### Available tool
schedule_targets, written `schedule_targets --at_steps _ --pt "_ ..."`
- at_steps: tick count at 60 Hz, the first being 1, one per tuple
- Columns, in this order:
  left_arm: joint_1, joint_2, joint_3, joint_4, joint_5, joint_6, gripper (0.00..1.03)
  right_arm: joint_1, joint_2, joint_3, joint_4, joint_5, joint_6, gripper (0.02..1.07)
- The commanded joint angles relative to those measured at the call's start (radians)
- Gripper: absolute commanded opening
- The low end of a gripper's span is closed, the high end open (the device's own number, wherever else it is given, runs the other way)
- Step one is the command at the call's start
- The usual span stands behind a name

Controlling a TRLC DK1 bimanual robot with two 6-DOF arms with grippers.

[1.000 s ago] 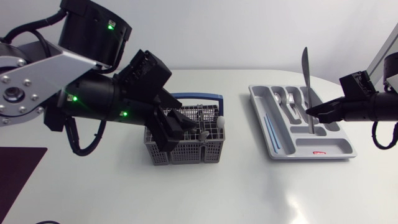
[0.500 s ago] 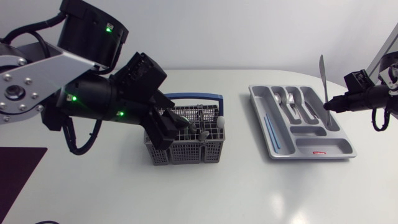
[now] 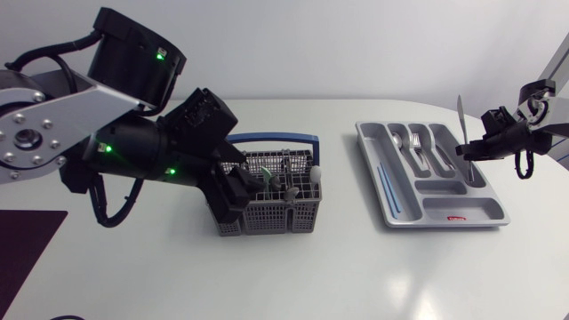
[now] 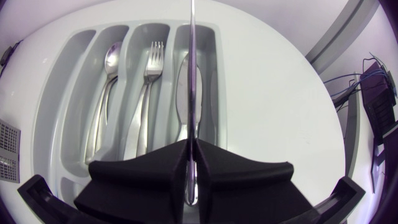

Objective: Unload the cutlery basket into the drawer organizer.

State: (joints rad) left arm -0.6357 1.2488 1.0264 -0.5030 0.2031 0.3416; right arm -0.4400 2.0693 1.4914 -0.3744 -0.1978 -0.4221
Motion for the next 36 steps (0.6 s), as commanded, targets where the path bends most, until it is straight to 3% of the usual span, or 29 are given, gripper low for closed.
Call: schedule_targets --at_steps 1,22,36 --pt "0.007 0.0 -0.023 -0.016 -0.007 0.022 0.96 0.02 0.052 0.05 -0.027 0.024 0.026 0.08" --pt "-0.004 0.0 -0.015 -0.045 -0.018 0.031 0.96 0.057 0.181 0.184 -0.152 0.13 0.06 0.1" --pt "-0.016 -0.012 -0.012 -0.063 -0.031 0.033 0.96 0.05 0.221 0.224 -0.221 0.152 0.069 0.1"
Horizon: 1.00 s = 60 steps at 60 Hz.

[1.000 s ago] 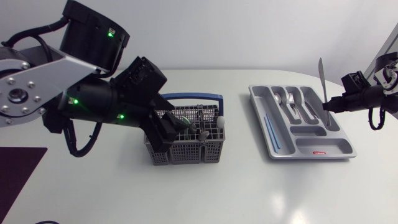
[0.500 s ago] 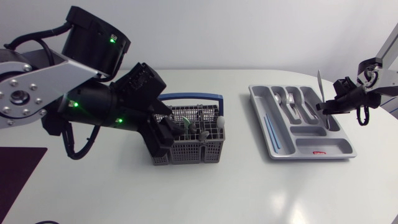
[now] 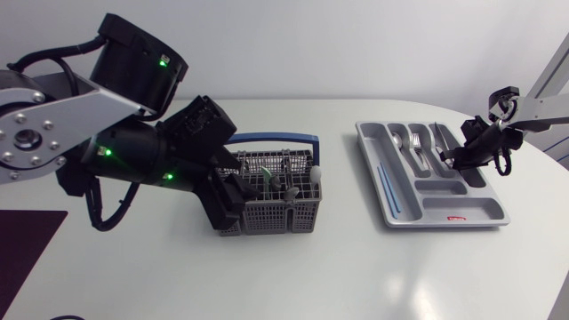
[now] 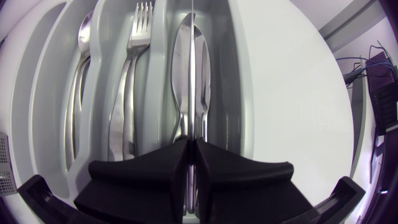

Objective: Unload the cutlery basket into the drawer organizer.

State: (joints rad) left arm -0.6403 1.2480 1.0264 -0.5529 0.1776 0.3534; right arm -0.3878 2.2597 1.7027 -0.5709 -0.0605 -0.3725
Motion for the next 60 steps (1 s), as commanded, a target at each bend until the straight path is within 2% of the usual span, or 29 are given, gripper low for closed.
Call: schedule_targets --at_steps 1,9,11,15,16,19,23,27,34,49,56,60 --pt "-0.015 -0.013 -0.014 -0.013 -0.007 0.021 0.96 -0.002 0.029 0.011 -0.029 0.016 0.02 0.1" --pt "-0.016 -0.015 -0.008 -0.019 -0.015 0.022 0.96 -0.013 -0.005 -0.012 -0.034 0.016 0.018 0.11" --pt "-0.016 -0.015 -0.005 -0.021 -0.015 0.022 0.96 -0.014 -0.017 -0.018 -0.034 0.016 0.02 0.21" --pt "-0.016 -0.015 0.004 -0.022 -0.015 0.022 0.96 -0.017 -0.048 -0.034 -0.034 0.016 0.021 0.52" --pt "-0.016 -0.013 0.004 -0.022 -0.015 0.022 0.96 -0.017 -0.052 -0.037 -0.034 0.014 0.021 0.55" --pt "-0.016 -0.012 0.004 -0.021 -0.015 0.024 0.96 -0.019 -0.095 -0.069 -0.032 0.014 0.023 0.78" --pt "-0.015 -0.009 0.003 -0.018 -0.015 0.025 0.96 -0.014 -0.155 -0.117 -0.024 0.011 0.024 0.92" --pt "-0.016 -0.013 0.0 -0.016 -0.015 0.038 0.96 -0.003 -0.23 -0.175 -0.006 0.01 0.024 0.97" --pt "-0.001 -0.013 0.003 -0.004 -0.015 0.052 0.96 0.029 -0.376 -0.262 0.009 -0.002 0.017 0.98" --pt "0.024 -0.019 -0.057 0.087 -0.007 0.111 0.97 0.167 -0.674 -0.489 0.042 -0.139 0.007 0.98" --pt "0.024 -0.068 -0.157 0.185 0.005 0.236 0.96 0.274 -0.827 -0.601 0.063 -0.193 -0.016 0.98" --pt "0.056 -0.082 -0.172 0.185 0.076 0.309 0.96 0.337 -0.902 -0.66 0.075 -0.21 -0.029 0.98"
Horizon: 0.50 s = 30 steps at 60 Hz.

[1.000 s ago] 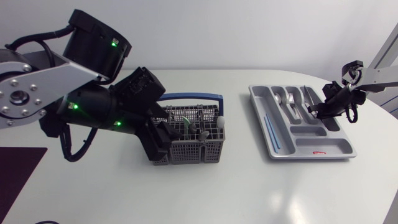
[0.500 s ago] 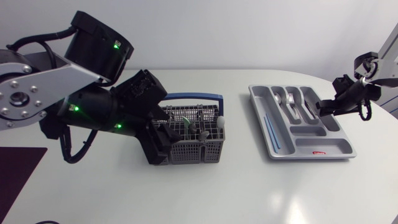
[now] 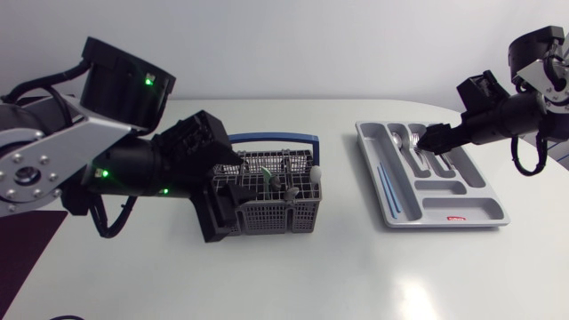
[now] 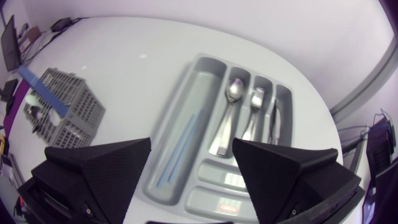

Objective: Unload the cutlery basket into the drawer organizer.

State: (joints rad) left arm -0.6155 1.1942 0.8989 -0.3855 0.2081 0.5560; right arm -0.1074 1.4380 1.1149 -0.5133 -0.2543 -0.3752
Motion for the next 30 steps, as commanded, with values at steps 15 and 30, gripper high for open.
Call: schedule_targets --at_steps 15,30 --pt "0.119 -0.015 -0.051 0.016 0.185 0.39 0.95 0.299 -0.26 -0.228 0.041 -0.014 -0.039 0.98" --pt "0.097 0.085 -0.018 0.027 0.132 0.614 0.91 0.446 -0.337 -0.29 0.03 0.003 -0.028 0.98"
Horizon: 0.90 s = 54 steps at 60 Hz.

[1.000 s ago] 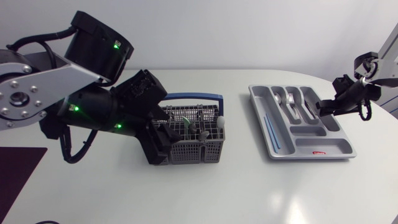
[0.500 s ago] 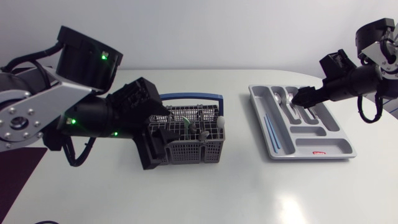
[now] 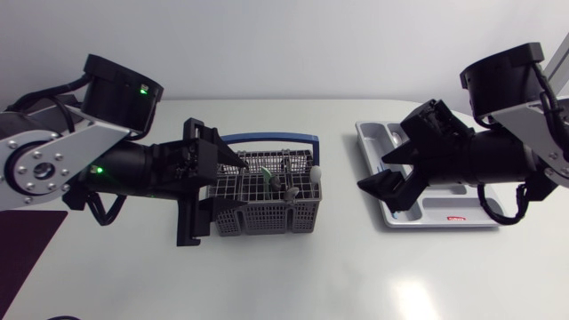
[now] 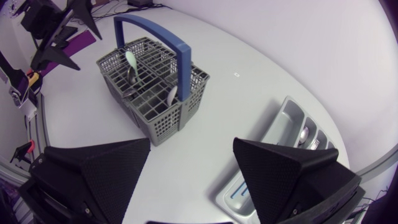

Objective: Unload the cutlery basket into the drawer organizer.

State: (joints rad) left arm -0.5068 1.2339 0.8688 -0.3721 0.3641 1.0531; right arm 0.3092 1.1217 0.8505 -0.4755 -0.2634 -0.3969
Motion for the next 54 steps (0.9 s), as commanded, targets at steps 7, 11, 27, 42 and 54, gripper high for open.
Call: schedule_targets --at_steps 7,11,27,42,54 --pt "-0.029 0.082 0.021 0.024 -0.085 0.203 0.91 0.062 -0.03 -0.042 -0.006 0.03 0.001 0.98" --pt "-0.042 0.095 0.033 0.029 -0.116 0.239 0.87 0.073 -0.031 -0.053 -0.002 0.03 0.006 0.98" --pt "-0.098 0.151 0.091 0.058 -0.244 0.346 0.86 0.097 -0.057 -0.084 0.003 0.032 0.004 0.98" --pt "-0.162 0.226 0.142 0.07 -0.358 0.413 0.78 0.105 -0.111 -0.113 -0.003 0.032 -0.01 0.98" --pt "-0.179 0.285 0.173 0.082 -0.429 0.464 0.58 0.105 -0.163 -0.14 -0.012 0.032 -0.02 0.98"
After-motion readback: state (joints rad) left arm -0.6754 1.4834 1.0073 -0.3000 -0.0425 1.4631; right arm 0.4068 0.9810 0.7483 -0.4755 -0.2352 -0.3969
